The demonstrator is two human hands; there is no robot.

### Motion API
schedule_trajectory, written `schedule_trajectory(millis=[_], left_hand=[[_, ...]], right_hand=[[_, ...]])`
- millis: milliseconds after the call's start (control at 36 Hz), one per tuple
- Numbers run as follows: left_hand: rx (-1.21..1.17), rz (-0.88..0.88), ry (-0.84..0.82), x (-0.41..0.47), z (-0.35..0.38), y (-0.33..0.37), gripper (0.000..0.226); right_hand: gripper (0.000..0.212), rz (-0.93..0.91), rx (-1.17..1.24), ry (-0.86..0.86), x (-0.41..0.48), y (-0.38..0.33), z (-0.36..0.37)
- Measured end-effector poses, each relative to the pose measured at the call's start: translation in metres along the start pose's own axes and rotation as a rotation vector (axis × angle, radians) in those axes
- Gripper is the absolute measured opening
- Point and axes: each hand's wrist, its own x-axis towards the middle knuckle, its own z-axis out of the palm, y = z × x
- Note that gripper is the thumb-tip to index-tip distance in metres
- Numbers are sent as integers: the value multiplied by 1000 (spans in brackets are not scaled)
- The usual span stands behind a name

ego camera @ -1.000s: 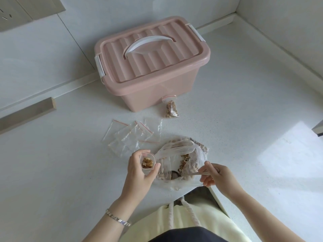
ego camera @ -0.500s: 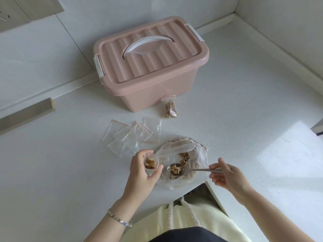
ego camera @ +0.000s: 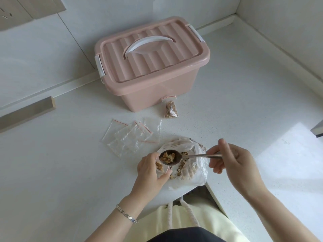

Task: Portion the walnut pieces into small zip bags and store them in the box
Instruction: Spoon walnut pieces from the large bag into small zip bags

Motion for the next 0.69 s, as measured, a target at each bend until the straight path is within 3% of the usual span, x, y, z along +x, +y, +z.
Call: schedule_trajectory(millis=[139, 250, 444, 528, 639, 694], left_hand=[[-37, -26, 15, 2, -2, 1, 43], [-62, -16, 51, 2, -2, -3, 37], [-241, -83, 112, -3, -5, -11, 44], [-312, -88, 141, -6, -9, -9, 44], [-334, -113, 163, -7, -10, -11, 41], [-329, -113, 170, -6, -12, -10, 40]], right_hand=[[46, -261, -324, -98, -13, 5, 18], [50, -442, -347, -65, -16, 12, 16], [38, -315, -306, 114, -12, 23, 0], [45, -243, -327, 99, -8, 39, -2], [25, -165, -386, 23, 1, 65, 0], [26, -110, -361, -19, 6, 77, 2]])
